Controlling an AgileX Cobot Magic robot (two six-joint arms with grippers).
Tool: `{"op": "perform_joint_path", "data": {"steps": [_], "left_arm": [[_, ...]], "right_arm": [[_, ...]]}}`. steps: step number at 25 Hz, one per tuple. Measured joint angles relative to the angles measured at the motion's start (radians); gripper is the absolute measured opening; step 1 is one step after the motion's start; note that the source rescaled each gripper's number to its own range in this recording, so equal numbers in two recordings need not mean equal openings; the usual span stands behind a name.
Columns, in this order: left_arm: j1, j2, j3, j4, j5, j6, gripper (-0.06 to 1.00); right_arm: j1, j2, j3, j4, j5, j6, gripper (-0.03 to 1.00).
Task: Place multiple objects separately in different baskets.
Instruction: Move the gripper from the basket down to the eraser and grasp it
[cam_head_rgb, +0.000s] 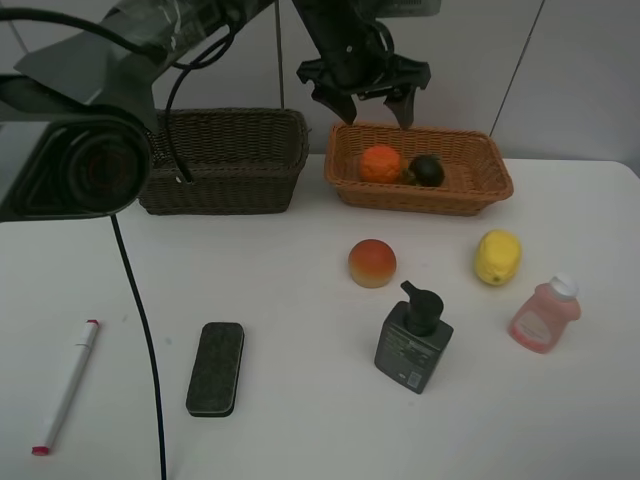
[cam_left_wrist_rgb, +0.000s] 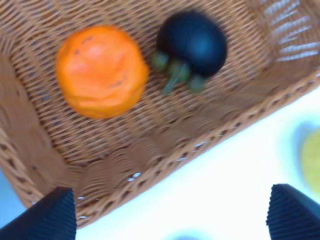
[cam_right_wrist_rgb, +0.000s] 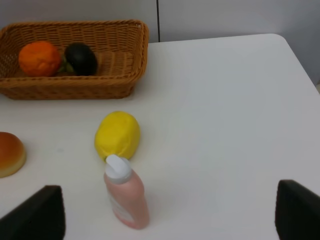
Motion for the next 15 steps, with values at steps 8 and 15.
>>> {"op": "perform_joint_path", "data": {"steps": [8,15], "left_arm": [[0.000,-0.230,0.252,-0.078,-0.001,0.003,1.00],[0.000,-0.647,0.897,-0.041,-0.004,-0.050,1.00]], "right_arm": [[0.000,0.000,0.000,0.000,0.000,0.000,1.00],[0.000,0.000,0.000,0.000,0.000,0.000,1.00]]}}
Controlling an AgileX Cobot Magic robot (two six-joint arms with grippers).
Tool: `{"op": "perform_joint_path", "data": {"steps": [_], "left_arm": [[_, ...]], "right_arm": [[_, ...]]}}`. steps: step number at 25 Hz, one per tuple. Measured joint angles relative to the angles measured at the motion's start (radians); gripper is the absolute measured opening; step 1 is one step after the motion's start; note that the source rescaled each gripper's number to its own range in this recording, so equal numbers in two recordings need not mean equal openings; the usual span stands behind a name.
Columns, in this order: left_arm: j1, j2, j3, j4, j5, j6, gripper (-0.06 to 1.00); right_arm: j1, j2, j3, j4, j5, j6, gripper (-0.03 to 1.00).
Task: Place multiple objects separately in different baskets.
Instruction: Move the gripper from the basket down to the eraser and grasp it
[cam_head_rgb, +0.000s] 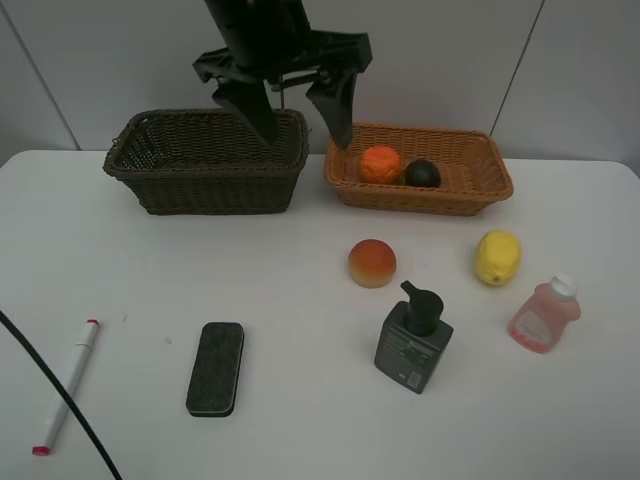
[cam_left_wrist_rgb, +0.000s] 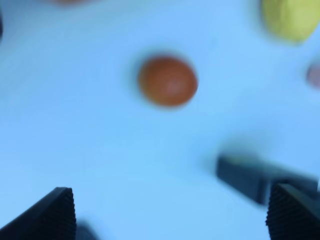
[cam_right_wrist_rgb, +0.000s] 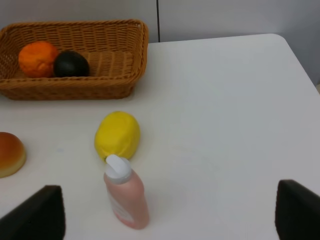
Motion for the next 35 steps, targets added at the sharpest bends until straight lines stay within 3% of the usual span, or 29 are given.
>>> {"op": "perform_joint_path", "data": {"steps": [6,10,13,20,35], "left_arm": [[0.000,-0.243,0.447,0.006,0.001,-0.141,1.00],[-0.004,-0.267,0.615,0.013,0.002,-0.163,1.00],[-0.007,-0.242,0.703,0.027,-0.059,-0.170,1.00],[-0.008,-0.075,0.741,0.054,-0.243,-0.172,1.00],[-0.008,0.143,0.726,0.093,-0.367,-0.107,1.00]], "right_arm": [[0.000,0.000,0.000,0.000,0.000,0.000,1.00],[0.000,0.000,0.000,0.000,0.000,0.000,1.00],[0.000,0.000,0.000,0.000,0.000,0.000,1.00],[0.000,0.000,0.000,0.000,0.000,0.000,1.00],[0.000,0.000,0.000,0.000,0.000,0.000,1.00]]}}
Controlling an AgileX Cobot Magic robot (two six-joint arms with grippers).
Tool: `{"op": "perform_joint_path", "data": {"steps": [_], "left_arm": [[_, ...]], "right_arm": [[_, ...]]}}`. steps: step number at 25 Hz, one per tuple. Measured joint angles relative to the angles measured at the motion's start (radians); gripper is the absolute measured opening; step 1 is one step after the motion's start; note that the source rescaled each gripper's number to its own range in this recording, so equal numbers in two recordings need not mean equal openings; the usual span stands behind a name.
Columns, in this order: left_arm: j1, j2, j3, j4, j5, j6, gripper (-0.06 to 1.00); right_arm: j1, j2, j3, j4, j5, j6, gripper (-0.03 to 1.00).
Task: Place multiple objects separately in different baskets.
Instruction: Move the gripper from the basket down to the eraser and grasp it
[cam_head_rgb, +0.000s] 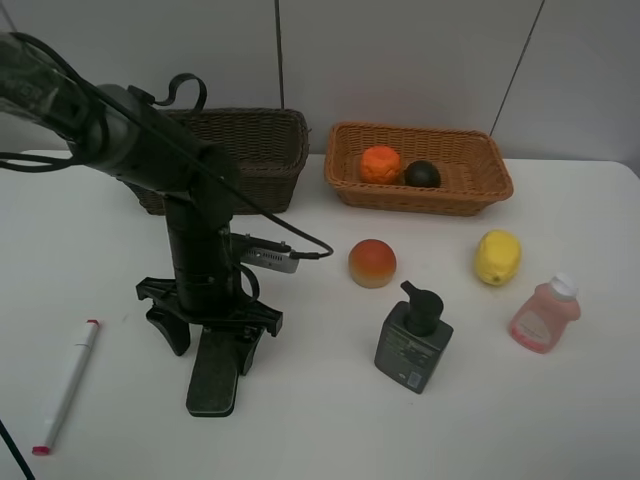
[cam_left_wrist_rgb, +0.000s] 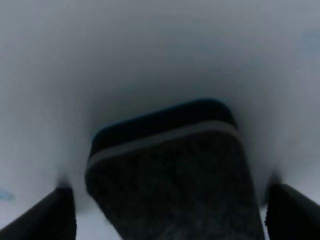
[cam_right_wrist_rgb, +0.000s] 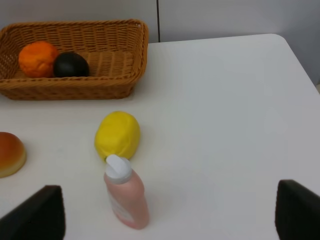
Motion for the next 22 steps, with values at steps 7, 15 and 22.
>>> {"op": "perform_joint_path", "data": {"steps": [7,15,22], "left_arm": [[0.000,0.035,-0.054,0.014,0.046,-0.001,1.00],[0.000,0.040,-0.060,0.024,0.060,-0.006,0.66],[0.000,0.049,-0.108,0.019,0.068,0.001,0.66]], "right_arm": [[0.000,0.000,0.000,0.000,0.000,0.000,1.00],[0.000,0.000,0.000,0.000,0.000,0.000,1.00],[0.000,0.000,0.000,0.000,0.000,0.000,1.00]]}}
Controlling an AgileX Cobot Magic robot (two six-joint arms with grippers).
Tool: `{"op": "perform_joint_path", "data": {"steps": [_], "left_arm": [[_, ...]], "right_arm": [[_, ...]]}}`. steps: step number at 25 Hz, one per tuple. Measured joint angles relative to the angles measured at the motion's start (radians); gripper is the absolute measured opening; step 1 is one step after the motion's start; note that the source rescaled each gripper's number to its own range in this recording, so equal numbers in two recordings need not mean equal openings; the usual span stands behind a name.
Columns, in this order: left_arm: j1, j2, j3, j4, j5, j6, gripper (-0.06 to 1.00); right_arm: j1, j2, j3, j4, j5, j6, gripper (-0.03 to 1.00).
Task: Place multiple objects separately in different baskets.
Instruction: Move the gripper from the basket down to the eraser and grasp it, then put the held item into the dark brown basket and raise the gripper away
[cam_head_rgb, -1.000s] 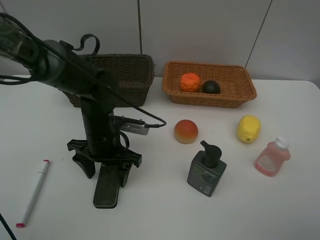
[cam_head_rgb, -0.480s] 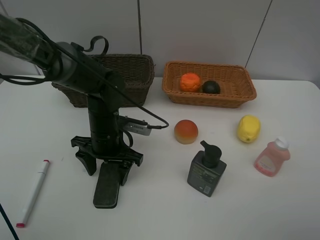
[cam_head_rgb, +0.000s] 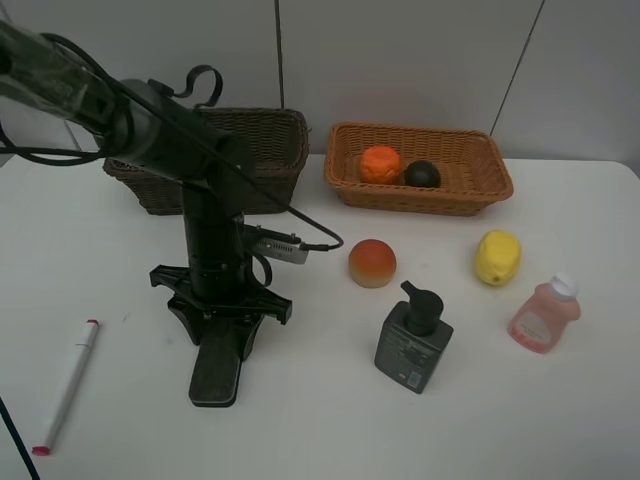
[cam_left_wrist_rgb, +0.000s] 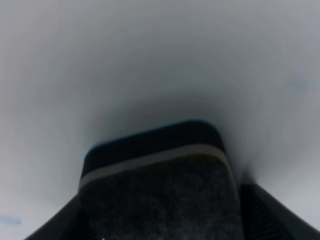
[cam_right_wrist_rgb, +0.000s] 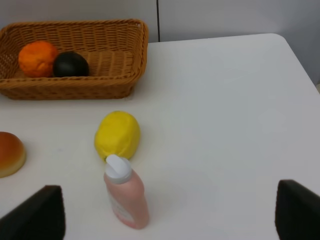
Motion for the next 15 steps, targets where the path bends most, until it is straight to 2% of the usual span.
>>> {"op": "perform_joint_path", "data": {"steps": [5,9,15], "left_arm": [[0.006,-0.012,-0.159,0.000,0.085,0.020,0.66],[0.022,-0.041,-0.375,-0.004,0.154,0.028,0.66],[0.118,-0.046,-0.697,-0.005,0.155,0.031,0.66]], "right_arm": [[0.000,0.000,0.000,0.000,0.000,0.000,1.00],[0.000,0.000,0.000,0.000,0.000,0.000,1.00],[0.000,0.000,0.000,0.000,0.000,0.000,1.00]]}}
